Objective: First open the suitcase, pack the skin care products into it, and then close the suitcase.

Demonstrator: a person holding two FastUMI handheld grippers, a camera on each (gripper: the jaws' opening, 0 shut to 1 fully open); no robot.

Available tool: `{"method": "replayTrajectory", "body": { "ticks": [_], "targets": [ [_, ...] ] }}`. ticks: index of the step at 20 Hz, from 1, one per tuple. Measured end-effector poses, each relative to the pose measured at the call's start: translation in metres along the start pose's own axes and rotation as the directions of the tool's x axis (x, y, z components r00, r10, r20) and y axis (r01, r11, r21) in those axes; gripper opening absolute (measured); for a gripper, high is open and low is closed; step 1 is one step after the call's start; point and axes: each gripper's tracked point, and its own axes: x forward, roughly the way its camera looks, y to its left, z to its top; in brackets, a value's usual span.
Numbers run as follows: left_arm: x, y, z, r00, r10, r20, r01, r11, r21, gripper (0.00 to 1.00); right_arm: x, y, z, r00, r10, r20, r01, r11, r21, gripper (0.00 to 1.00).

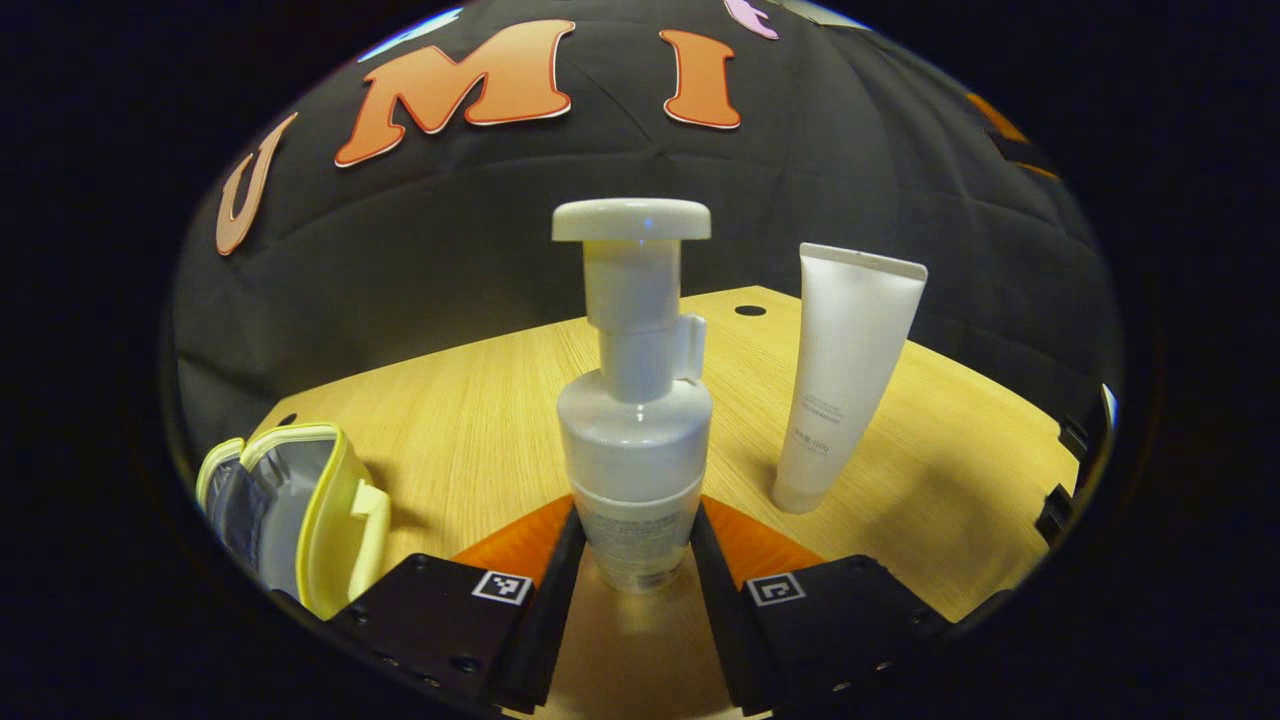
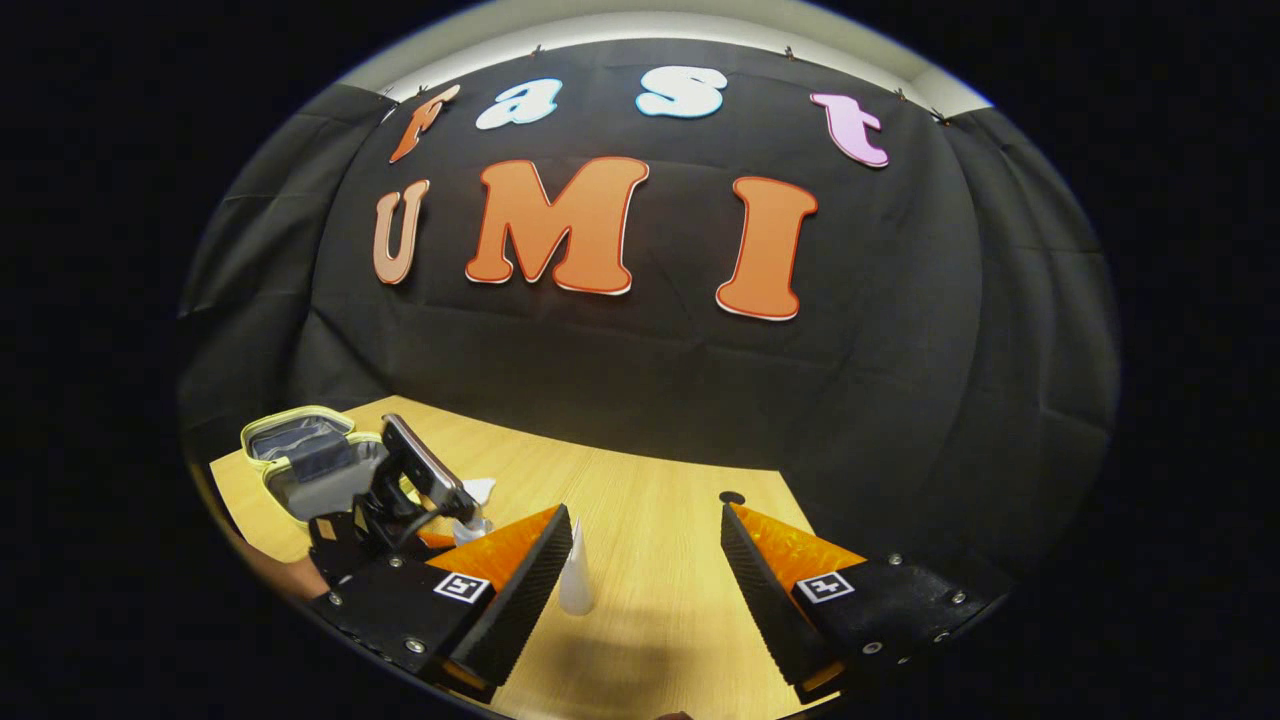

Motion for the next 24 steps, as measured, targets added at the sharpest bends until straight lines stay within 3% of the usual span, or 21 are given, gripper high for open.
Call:
{"method": "replayTrajectory", "body": {
  "ticks": [8,15,17,21,24],
  "targets": [
    [-0.070,0.049,0.055,0.993,0.097,0.062,-0.096,0.995,-0.026,0.63,0.019,0.025,-0.069,0.989,0.092,-0.115,-0.089,0.996,0.033,0.96],
    [-0.146,0.103,0.102,0.964,0.228,0.134,-0.225,0.974,-0.041,0.63,0.036,0.044,-0.116,0.968,0.167,-0.188,-0.161,0.986,0.044,0.96],
    [-0.167,0.116,0.104,0.952,0.267,0.147,-0.266,0.964,-0.029,0.63,0.051,0.053,-0.131,0.957,0.188,-0.223,-0.183,0.982,0.043,0.96],
    [-0.197,0.146,0.075,0.937,0.342,0.069,-0.340,0.939,-0.047,0.63,0.073,0.064,-0.148,0.942,0.206,-0.266,-0.198,0.979,0.058,0.94],
    [-0.224,0.169,0.063,0.910,0.412,0.031,-0.411,0.910,-0.052,0.63,0.088,0.072,-0.154,0.935,0.219,-0.278,-0.205,0.976,0.079,0.91]
  ]
}}
